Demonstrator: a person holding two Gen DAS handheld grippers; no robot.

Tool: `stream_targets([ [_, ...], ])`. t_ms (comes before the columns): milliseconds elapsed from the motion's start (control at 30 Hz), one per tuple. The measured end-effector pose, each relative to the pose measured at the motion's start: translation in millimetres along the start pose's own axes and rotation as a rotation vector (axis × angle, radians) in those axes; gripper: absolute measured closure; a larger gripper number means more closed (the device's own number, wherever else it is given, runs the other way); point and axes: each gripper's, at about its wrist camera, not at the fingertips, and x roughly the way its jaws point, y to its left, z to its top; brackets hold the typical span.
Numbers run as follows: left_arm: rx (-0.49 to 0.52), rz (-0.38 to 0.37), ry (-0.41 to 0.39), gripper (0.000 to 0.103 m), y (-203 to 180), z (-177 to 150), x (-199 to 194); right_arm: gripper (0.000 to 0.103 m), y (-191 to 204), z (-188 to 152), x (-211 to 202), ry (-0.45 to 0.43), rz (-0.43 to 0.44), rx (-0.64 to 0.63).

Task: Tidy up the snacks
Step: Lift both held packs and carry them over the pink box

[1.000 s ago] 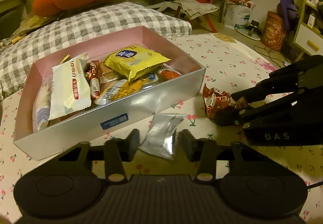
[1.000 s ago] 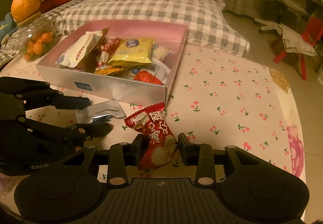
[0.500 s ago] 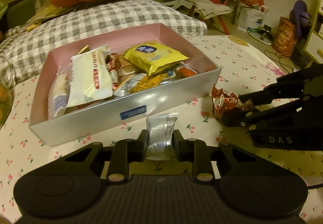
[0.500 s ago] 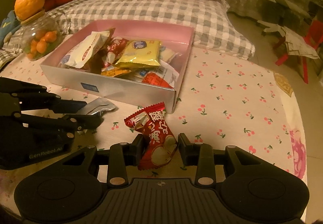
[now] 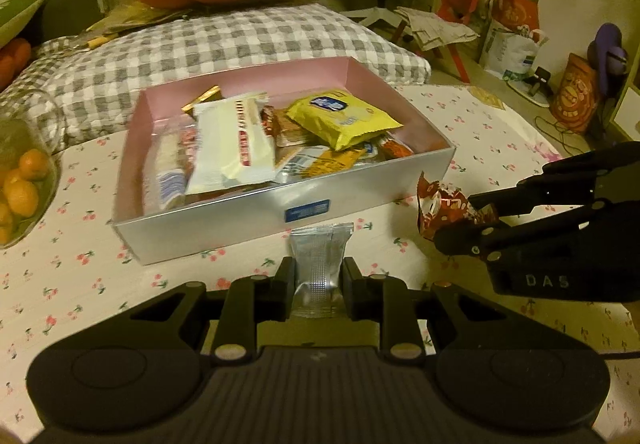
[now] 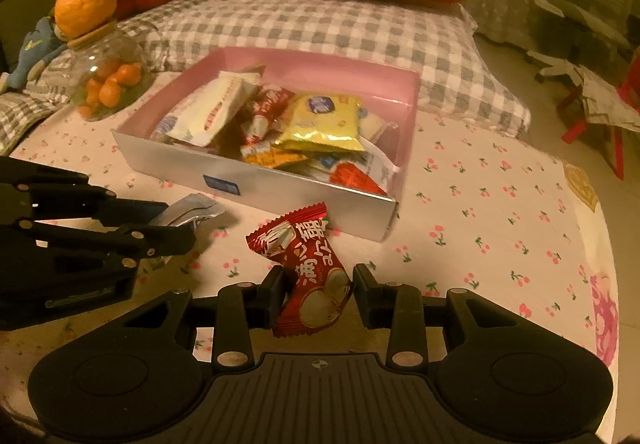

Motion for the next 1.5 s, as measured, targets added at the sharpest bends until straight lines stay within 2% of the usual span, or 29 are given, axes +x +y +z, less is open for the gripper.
stream_targets([
  [267,-0.015,0.021,-0.025,0.081,13,0,-16,0.068,7,6,-9,-0.028,0.006,0.013],
  [800,0.008,0.038,-0.086,0.081,27,23,-35,0.068,15,23,-24,-0.073,0.002,0.046],
  [1300,-0.032,0.03,-0.106,0.081,39,46,-23,0.068,4,55,-13,-0.104,-0.009,0.09],
  [1500,-0.018,0.031,-0.118,0.081,38,60,-13,0.069,-7,66,-6,-0.119,-0.021,0.108],
])
